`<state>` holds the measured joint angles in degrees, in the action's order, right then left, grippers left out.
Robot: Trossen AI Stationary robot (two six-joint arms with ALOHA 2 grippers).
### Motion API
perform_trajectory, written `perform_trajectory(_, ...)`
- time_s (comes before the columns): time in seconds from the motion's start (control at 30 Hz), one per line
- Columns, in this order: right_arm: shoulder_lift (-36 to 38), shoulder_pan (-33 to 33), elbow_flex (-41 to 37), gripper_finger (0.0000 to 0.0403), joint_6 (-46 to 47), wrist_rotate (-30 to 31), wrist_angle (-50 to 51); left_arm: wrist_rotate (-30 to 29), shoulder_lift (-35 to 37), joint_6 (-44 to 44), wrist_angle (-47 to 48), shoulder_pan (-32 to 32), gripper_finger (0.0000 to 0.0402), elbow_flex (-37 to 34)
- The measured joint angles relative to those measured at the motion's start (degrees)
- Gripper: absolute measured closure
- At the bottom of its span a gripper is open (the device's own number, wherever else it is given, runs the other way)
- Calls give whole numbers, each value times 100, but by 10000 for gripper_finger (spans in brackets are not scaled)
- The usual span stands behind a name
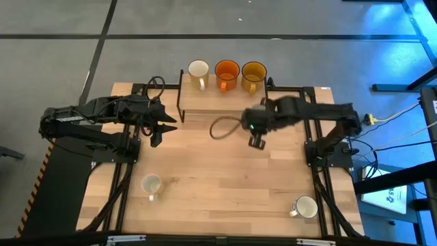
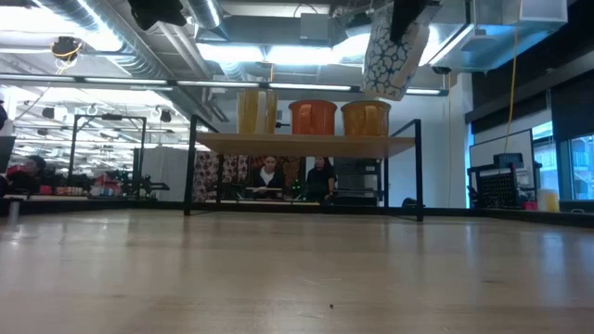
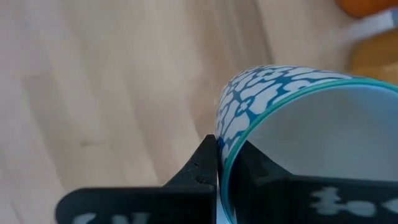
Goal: Place coffee mugs
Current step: Put the top blue patterned mug on the shelf
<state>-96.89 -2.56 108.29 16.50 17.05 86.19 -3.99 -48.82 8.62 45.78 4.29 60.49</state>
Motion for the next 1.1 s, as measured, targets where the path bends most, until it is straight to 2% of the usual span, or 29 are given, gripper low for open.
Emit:
perform_trajectory(0.1,-268,455,392,401,-48,-51,340,0,0,0,2,0,271,0)
perform_trajectory(0.17,-376,782,530,401,-35,-313,382,0,2,0,2,0,271,0)
perform_trajectory(0.3,-480,1373,542,401,261,-959,394,0,2,0,2,0,271,0)
perform_trajectory(0.43,-545,1732,542,401,312,-1032,390,0,1,0,4,2,271,0)
perform_trajectory(0.7,-763,2098,526,399,140,-1068,320,-2,1,-17,4,2,271,0)
perform_trajectory(1.1,-801,2215,374,393,-21,-1047,-59,-10,0,-19,2,2,271,0)
